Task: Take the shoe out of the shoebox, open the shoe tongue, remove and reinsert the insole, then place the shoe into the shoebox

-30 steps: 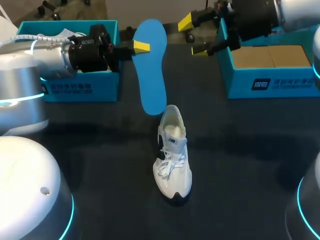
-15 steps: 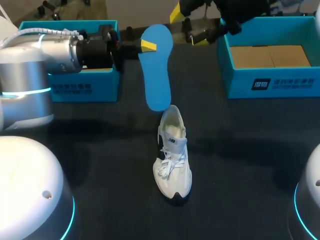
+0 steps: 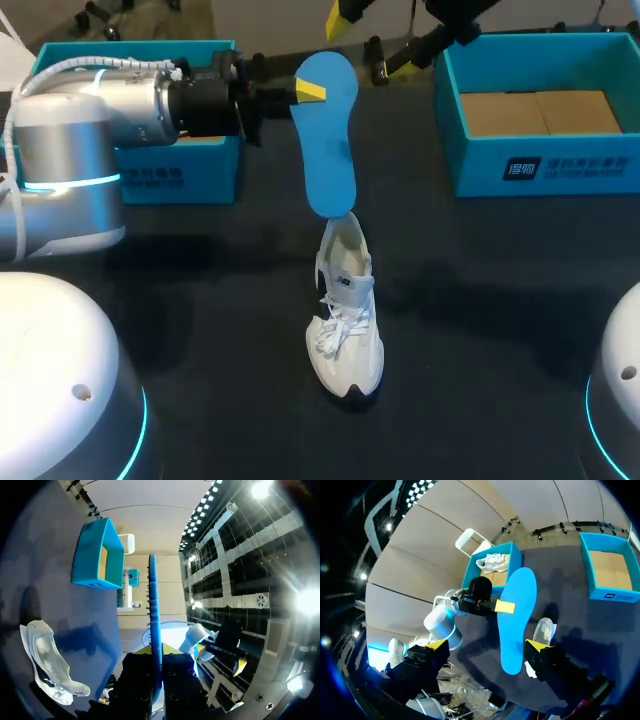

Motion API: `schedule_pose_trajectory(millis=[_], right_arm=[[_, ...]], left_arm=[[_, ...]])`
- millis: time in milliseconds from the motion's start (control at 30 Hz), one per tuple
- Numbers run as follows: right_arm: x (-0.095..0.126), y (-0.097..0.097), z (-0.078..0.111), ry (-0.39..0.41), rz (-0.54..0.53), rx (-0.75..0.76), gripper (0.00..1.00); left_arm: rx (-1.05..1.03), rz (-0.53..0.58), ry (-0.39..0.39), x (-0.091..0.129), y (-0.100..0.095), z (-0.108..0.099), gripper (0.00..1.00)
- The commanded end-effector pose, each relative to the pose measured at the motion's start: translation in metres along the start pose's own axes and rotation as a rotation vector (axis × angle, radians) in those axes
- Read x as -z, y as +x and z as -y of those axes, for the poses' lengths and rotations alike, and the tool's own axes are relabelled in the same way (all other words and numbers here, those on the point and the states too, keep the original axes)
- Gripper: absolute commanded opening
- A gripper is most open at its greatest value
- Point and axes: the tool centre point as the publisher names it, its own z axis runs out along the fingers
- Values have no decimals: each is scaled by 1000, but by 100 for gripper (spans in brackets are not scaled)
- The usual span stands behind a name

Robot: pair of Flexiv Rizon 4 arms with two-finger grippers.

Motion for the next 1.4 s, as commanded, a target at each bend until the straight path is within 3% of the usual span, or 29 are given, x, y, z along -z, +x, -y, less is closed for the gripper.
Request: schedule_pose_trajectory(millis=[33, 367, 767, 967, 1400], right_arm=[[-5, 9, -9, 21, 218, -1, 100], [-9, 17, -14, 55, 442, -42, 100], [-10, 10, -23, 81, 570, -29, 100], [-10, -3, -31, 109, 632, -22, 100], [-16, -3, -36, 121, 728, -26, 100]], left_arm=[[10, 3, -6, -4, -2, 4, 0], [22, 10, -4, -5, -2, 6, 0], [22, 10, -4, -5, -2, 6, 0], [22, 10, -4, -5, -2, 6, 0], [22, 10, -4, -5, -2, 6, 0]])
